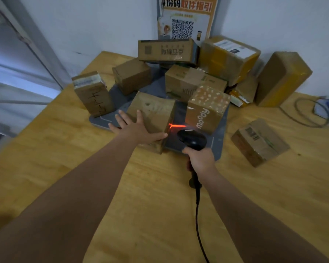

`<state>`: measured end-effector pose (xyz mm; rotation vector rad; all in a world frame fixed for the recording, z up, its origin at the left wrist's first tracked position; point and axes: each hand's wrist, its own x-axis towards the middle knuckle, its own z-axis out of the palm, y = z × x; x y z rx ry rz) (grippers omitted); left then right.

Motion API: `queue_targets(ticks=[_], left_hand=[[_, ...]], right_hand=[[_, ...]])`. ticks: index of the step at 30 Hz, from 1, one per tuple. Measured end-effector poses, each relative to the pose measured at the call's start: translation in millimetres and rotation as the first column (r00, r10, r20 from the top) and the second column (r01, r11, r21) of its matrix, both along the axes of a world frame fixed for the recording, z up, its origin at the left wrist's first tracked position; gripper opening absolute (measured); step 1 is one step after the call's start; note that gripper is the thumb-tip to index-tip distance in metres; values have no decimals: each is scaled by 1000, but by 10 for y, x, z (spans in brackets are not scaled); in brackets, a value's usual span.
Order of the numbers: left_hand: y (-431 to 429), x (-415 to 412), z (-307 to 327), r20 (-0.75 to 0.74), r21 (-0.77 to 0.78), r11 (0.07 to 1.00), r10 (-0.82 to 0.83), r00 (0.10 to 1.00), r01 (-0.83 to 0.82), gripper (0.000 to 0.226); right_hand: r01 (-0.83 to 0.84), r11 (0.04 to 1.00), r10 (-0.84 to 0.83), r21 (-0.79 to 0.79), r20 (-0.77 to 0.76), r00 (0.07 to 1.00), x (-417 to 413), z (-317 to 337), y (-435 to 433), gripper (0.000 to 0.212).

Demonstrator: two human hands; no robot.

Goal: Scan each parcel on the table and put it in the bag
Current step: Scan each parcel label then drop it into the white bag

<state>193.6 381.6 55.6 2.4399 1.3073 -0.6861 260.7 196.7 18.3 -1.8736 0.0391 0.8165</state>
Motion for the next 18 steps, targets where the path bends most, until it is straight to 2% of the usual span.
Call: queue_targets(ticks=[4, 9, 11, 12, 13, 15, 17, 18], left_hand=[[-39, 63, 27, 52, -54, 999, 10, 999, -8, 127], [-179, -196, 44, 178, -67, 998, 25, 984, -14, 123], [-268, -364, 15, 240, -156, 986, 94, 966, -57, 123], [-329, -453, 15, 287, -251, 962, 180, 941, -108, 122], [-397, -552, 27, 337, -383, 910, 299, 893, -160, 118], [-545, -766, 95, 394, -631, 754, 512, 763, -181, 89], [-680, -992, 123, 306, -826, 545, 652, 693, -148, 58], [-741, -1088, 119, 240, -900, 420, 694, 679, -111, 49]], right_hand=[[57, 998, -57, 31, -12, 998, -135, 56, -65, 20], [136, 972, -113, 193, -125, 986, -438, 106, -322, 16], [164, 961, -124, 222, -182, 975, -581, 105, -452, 10], [190, 953, -142, 235, -210, 967, -642, 109, -509, 9], [229, 941, -170, 248, -236, 957, -692, 117, -564, 8], [314, 913, -246, 262, -260, 934, -761, 152, -649, 6], [375, 879, -302, 294, -265, 916, -813, 194, -746, 9], [380, 865, -300, 328, -270, 915, -843, 218, -792, 10]])
